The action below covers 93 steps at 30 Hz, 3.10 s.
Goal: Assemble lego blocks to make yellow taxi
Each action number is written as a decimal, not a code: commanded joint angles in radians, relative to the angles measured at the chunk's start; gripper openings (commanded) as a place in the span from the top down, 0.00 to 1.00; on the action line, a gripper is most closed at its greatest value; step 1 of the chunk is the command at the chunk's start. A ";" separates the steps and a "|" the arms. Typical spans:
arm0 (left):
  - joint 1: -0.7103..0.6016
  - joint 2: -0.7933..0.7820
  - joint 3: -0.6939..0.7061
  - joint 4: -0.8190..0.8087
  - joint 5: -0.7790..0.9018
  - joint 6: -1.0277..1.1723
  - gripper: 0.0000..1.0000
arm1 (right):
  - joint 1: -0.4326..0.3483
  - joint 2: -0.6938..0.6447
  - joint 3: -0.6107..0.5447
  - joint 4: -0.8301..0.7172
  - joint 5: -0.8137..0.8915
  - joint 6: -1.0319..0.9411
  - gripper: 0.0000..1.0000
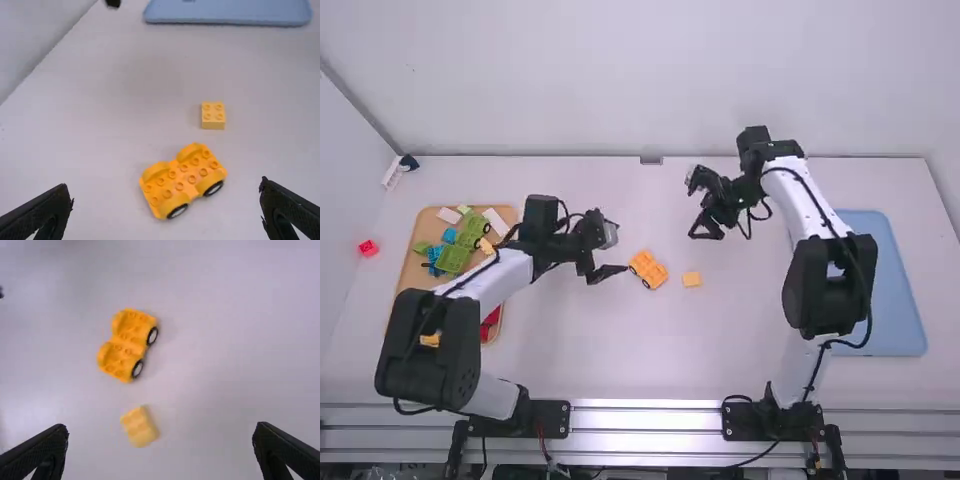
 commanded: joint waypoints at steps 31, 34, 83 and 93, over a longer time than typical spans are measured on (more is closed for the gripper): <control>-0.114 0.665 0.628 -0.673 -0.077 0.775 0.01 | -0.060 -0.396 -0.951 1.038 -0.448 0.104 0.02; -0.122 0.683 0.628 -0.667 -0.076 0.775 0.01 | -0.060 -0.396 -0.945 1.040 -0.447 0.123 0.02; -0.114 0.348 0.144 -0.103 -0.017 0.223 0.01 | -0.061 -0.396 -0.947 1.015 -0.390 0.095 0.01; -0.148 0.475 0.285 -0.190 0.086 0.433 0.01 | -0.059 -0.396 -0.946 1.012 -0.417 0.084 0.01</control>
